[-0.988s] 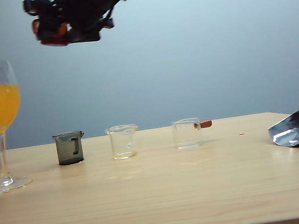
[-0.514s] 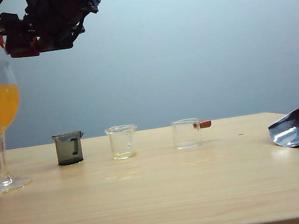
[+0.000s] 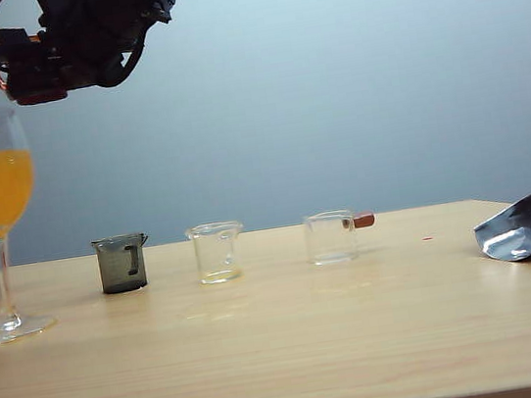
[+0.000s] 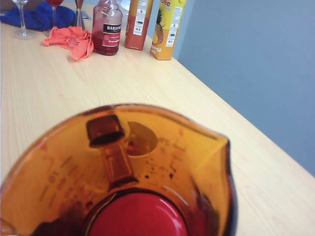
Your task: Pick up the fourth measuring cup from the left, pour the grenadine inside into the goblet, and finally put the measuring cup back in its original place.
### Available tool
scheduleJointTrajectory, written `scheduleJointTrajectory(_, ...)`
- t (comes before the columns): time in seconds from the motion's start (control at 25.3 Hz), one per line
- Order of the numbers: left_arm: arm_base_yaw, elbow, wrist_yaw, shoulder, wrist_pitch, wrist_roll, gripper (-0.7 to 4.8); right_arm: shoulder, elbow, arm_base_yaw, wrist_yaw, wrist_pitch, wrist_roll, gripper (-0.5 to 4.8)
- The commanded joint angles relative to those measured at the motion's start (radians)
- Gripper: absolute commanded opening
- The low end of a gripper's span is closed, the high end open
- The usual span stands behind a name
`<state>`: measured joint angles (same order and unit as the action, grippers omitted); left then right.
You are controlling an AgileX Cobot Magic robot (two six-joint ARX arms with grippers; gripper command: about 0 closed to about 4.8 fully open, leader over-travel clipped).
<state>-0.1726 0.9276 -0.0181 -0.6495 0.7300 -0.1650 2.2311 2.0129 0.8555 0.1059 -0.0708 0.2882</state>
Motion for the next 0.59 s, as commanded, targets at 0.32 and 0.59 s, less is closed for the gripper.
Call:
scheduleJointTrajectory(0.32,-0.001,0.003,-0.008,0.003,-0.002,0.009,-0.05,-0.007,0.007,0.019,-0.002,-0.041,0.212,1.98)
scheduleJointTrajectory(0.59,-0.056,0.003,-0.076,0.002,-0.005,0.042,-0.05,-0.007,0.007,0.019,0.0,-0.093,0.301,1.98)
